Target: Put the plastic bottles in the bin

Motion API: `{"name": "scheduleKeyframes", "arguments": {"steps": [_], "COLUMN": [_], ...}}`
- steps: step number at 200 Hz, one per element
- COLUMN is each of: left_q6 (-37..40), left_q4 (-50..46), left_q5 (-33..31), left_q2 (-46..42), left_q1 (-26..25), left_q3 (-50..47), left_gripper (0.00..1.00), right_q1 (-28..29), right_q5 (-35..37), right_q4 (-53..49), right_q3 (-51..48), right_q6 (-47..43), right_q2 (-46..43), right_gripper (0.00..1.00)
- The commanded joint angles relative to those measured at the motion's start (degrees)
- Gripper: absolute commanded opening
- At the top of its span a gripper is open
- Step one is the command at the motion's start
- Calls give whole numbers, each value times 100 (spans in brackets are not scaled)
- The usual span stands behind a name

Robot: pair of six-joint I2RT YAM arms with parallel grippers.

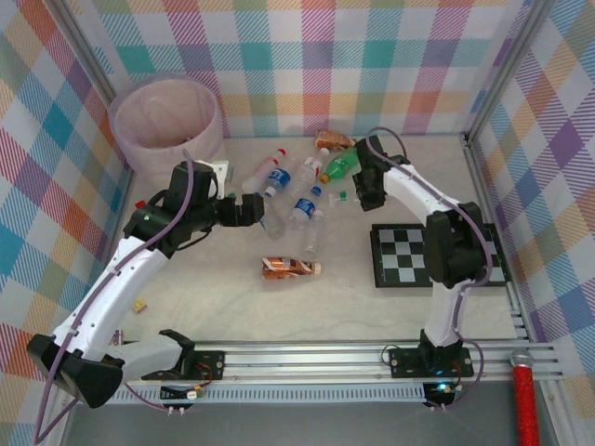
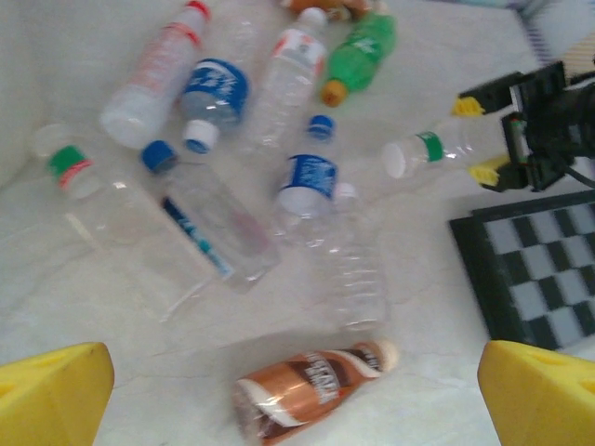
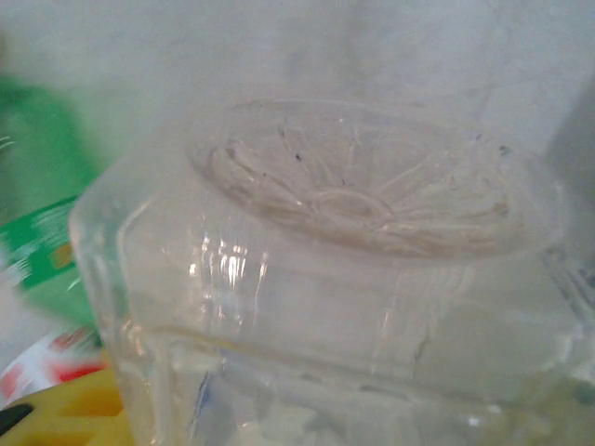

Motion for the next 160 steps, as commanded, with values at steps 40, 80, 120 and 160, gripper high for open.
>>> {"name": "scheduleKeyframes", "arguments": {"steps": [40, 80, 120, 160], "left_q6": [-821, -853, -854, -785], "left_q4": [1778, 2169, 2405, 2463], "left_q5": [2713, 2708, 2481, 2172], "left_q2": [139, 528, 1117, 1486], "left_q1": [-140, -712, -1187, -1291], "left_q3": [-500, -545, -427, -261], "left_gripper": [100, 100, 100, 100], "right_q1": [-78, 49, 421, 712], "right_q5": [-2323, -3517, -4094, -4288], "right_q4": [997, 636, 452, 457], "right_q3": [-450, -499, -483, -472], "right_q6": [-4264, -5171, -5676, -5796], "right_q2": [-1542, -2034, -2172, -2093], "right_gripper": [45, 44, 44, 44]}}
